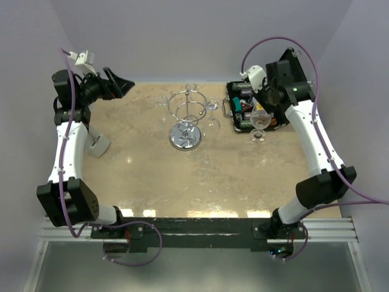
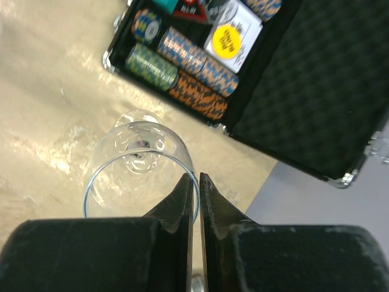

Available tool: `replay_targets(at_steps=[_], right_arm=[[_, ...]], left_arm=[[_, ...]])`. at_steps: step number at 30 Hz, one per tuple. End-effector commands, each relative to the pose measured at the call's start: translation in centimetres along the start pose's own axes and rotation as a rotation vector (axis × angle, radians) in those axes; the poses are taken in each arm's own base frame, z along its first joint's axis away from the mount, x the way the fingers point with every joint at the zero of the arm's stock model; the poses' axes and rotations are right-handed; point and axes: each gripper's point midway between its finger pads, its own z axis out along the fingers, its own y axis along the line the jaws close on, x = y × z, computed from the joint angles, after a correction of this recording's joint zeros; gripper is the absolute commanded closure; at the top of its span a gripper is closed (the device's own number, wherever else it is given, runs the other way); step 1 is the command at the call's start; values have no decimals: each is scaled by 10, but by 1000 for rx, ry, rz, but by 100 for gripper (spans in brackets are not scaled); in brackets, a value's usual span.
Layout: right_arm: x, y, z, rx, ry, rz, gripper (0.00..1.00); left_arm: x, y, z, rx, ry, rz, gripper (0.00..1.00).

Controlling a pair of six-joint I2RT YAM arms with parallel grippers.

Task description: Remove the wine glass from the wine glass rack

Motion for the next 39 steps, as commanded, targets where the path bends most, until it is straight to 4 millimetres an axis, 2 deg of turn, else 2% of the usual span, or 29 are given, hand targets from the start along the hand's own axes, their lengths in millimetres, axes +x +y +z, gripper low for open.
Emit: replay_targets(at_steps=[1, 7, 13, 19, 22, 26, 29, 32, 36, 39], right_arm=[[8, -2, 2, -17, 3, -34, 100], [34, -16, 19, -38, 60, -15, 100], [48, -24, 29, -69, 73, 5, 100], [54, -6, 40, -155, 41, 17, 100], [52, -4, 43, -145, 8, 24, 100], [61, 2, 50, -155, 24, 26, 100], [62, 3, 47, -155, 22, 19, 100], [65, 4, 46, -152, 33, 16, 87], [67, 4, 39, -157, 51, 13, 76], [66, -2, 26, -124, 41, 0, 71]], left_arm=[[-17, -2, 4, 10, -49, 53, 3], [-7, 5, 8, 3, -33, 36, 3], [1, 9, 11, -2, -16, 11, 3], [1, 12, 11, -7, -16, 15, 3], [3, 12, 12, -4, -11, 12, 3], [3, 11, 15, 4, -6, 7, 3], [3, 10, 16, 8, -5, 7, 3], [3, 9, 15, 7, -7, 9, 3], [4, 7, 13, 9, -7, 14, 3], [3, 5, 12, 12, -10, 14, 3]])
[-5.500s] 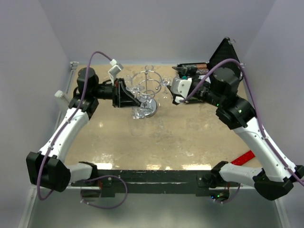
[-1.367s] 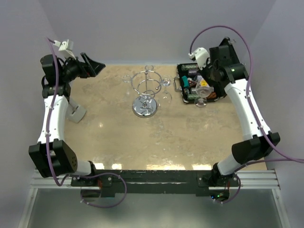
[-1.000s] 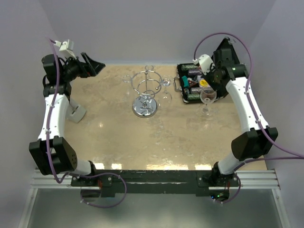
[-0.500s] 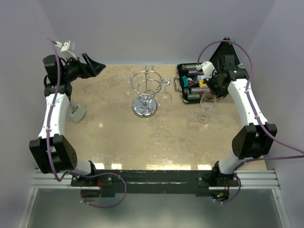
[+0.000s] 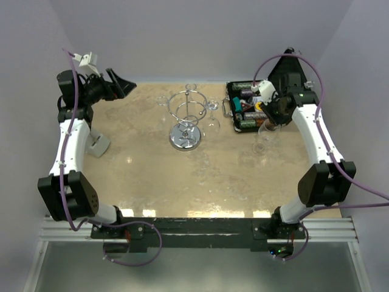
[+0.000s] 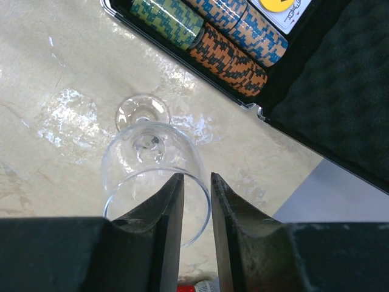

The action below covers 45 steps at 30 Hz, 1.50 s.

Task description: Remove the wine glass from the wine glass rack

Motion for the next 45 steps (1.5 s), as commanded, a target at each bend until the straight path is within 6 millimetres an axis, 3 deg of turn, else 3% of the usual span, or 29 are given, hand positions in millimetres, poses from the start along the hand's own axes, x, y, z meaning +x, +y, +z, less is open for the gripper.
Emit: replay_targets(at_steps=[1, 7, 12, 14, 17, 20, 22, 25, 28, 36, 40, 45], right_arm=[[-11, -9, -38, 68, -73, -23, 69], [-9, -16, -61, 118, -60, -42, 62], [-42, -40, -114, 238, -189, -99, 53], [-70, -36, -136, 226, -334, -140, 49], [-121, -11, -156, 125, -646, -160, 31], [-153, 43, -161, -116, -922, -207, 26], [-175, 64, -168, -176, -1104, -190, 26], [-184, 92, -152, -236, -1185, -160, 29], [-181, 115, -131, -289, -1205, -163, 30], [-155, 143, -90, -344, -1230, -169, 35], [-153, 162, -84, -372, -1313, -123, 38], [-158, 183, -60, -435, -1306, -14, 39]], left_arm=[[-10, -11, -2, 29, -36, 43, 3], [-10, -13, -4, 32, -39, 42, 3], [-11, -16, -6, 37, -41, 73, 3], [-8, -19, -7, 40, -31, 103, 2], [-1, -22, -5, 63, -2, 151, 1], [-6, -23, -5, 62, 6, 178, 1], [-11, -20, -6, 35, 11, 223, 1], [-22, -14, -10, -21, 19, 300, 1], [-32, -11, -15, -64, 27, 365, 1], [-43, 8, -27, -195, 62, 497, 1], [-44, 18, -28, -239, 69, 518, 1], [-40, 22, -28, -244, 93, 518, 1]])
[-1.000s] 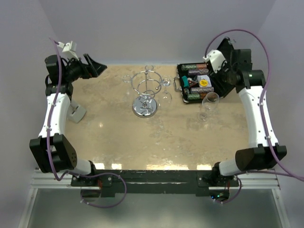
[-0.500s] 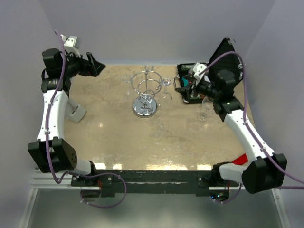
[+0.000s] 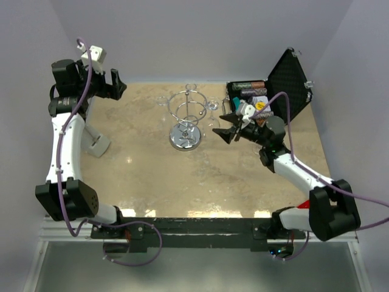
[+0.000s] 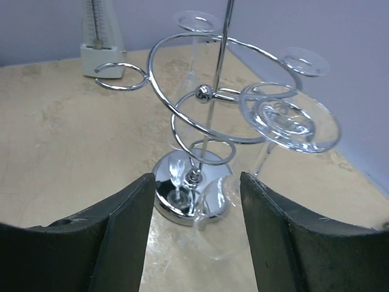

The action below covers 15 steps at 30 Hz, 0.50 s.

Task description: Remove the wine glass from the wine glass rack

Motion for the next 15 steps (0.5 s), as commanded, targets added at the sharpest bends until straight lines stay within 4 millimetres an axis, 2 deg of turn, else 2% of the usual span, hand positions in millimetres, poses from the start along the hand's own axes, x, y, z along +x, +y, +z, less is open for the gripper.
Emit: replay_targets(at_steps=[1, 4, 12, 15], right_arm=[[-21, -1, 18, 40, -143, 33, 38], [-17, -13, 26, 106, -161, 105, 38], [-12, -43, 38, 221, -196, 148, 40], [-6, -43, 46, 196, -191, 137, 42]], left_arm=[[-8, 6, -2, -22, -4, 52, 0], [0, 7, 2, -25, 11, 22, 1], [0, 7, 5, -23, 9, -6, 0], [-2, 9, 6, -26, 6, -4, 0]])
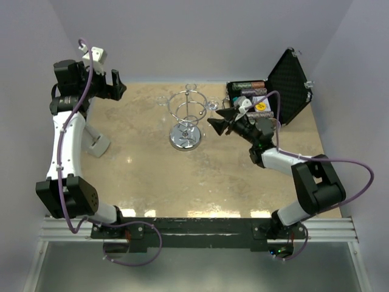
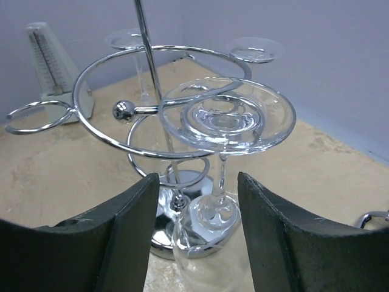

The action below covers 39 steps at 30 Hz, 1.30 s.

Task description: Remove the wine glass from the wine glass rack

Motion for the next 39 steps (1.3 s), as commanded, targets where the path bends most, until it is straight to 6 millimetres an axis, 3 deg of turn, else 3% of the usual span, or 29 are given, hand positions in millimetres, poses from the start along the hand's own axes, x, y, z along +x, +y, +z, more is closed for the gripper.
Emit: replay_targets(at_steps=[1, 9, 15, 23, 27, 35, 39], right_arm=[[-30, -7, 18, 7, -105, -42, 43], [-21, -15, 33, 23, -86, -40, 56], [-21, -26, 39, 72, -87, -40, 66], [-23, -24, 36, 67, -73, -59, 90], [-37, -16, 31, 47, -89, -66, 100], [-65, -10, 23, 52, -110, -95, 100], [-61, -17, 22, 96, -82, -70, 100]], left_arm=[[-13, 3, 1, -9, -28, 8, 0], [-6, 6, 3, -23, -12, 6, 0], [-12, 10, 2, -45, -22, 14, 0], [-10, 8, -2, -46, -21, 9, 0], [-7, 6, -2, -38, -19, 3, 0], [-10, 3, 0, -27, -38, -19, 0], [-9, 2, 1, -19, -38, -29, 0]])
